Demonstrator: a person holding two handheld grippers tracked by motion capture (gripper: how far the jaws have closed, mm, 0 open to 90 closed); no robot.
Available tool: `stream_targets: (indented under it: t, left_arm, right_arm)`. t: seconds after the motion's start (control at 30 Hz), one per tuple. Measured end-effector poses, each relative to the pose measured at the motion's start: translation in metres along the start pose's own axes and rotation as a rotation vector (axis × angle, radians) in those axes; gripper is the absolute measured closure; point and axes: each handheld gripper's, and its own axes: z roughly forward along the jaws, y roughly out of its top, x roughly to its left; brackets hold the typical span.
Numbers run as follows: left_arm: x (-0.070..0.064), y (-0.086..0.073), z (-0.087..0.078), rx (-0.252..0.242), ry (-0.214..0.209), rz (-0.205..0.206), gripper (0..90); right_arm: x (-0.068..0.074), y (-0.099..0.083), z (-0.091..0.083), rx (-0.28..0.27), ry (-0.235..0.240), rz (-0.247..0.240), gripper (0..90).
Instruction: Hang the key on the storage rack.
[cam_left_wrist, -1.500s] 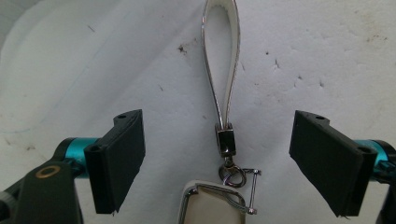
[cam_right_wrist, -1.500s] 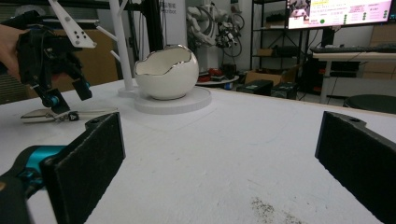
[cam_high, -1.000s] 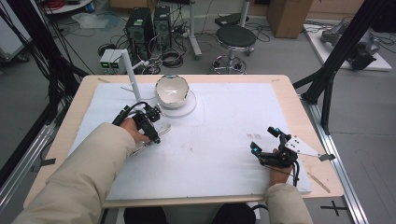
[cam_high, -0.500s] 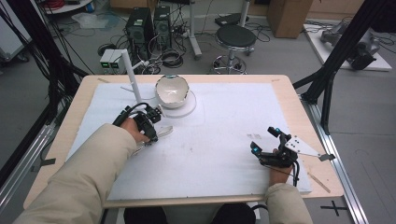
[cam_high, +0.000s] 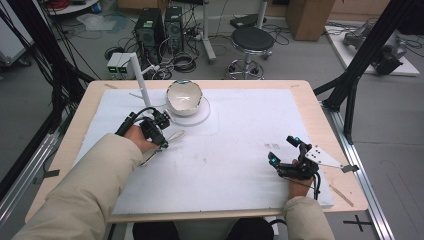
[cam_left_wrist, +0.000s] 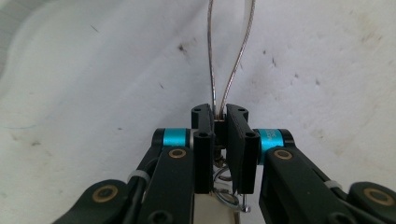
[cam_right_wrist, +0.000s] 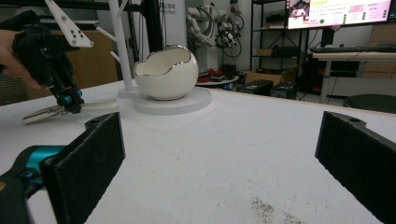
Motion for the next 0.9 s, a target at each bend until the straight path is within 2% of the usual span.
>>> stream_targets:
  t: [0.07, 0.1, 0.27, 0.43, 0.57, 0.7, 0.8, 0.9]
  left_arm:
    - [0.002, -0.002, -0.008, -0.048, 0.020, 0.001, 81.4]
    - [0.003, -0.003, -0.013, -0.089, 0.030, -0.014, 81.4]
    - [0.007, -0.010, -0.030, -0.175, 0.064, -0.016, 81.4]
    - [0.007, -0.015, -0.043, -0.259, 0.092, 0.023, 81.3]
    - [0.010, -0.022, -0.054, -0.357, 0.107, 0.039, 81.4]
    - [0.015, -0.032, -0.065, -0.456, 0.150, 0.014, 81.4]
    - [0.021, -0.039, -0.075, -0.521, 0.153, -0.043, 81.4]
    - [0.024, -0.044, -0.082, -0.558, 0.191, -0.086, 81.4]
  right_arm:
    - [0.000, 0.000, 0.000, -0.003, 0.000, -0.003, 0.5]
    - [0.000, 0.000, 0.000, 0.001, -0.001, 0.000, 0.5]
    - [0.000, 0.000, 0.000, -0.004, -0.001, -0.007, 0.5]
    - [0.000, 0.000, 0.000, -0.003, -0.001, -0.009, 0.6]
    - [0.000, 0.000, 0.000, -0.002, -0.002, -0.010, 0.5]
    - [0.000, 0.000, 0.000, -0.003, -0.001, -0.009, 0.6]
    - [0.000, 0.000, 0.000, -0.002, -0.001, -0.008, 0.5]
    - [0.000, 0.000, 0.000, -0.003, -0.001, -0.008, 0.5]
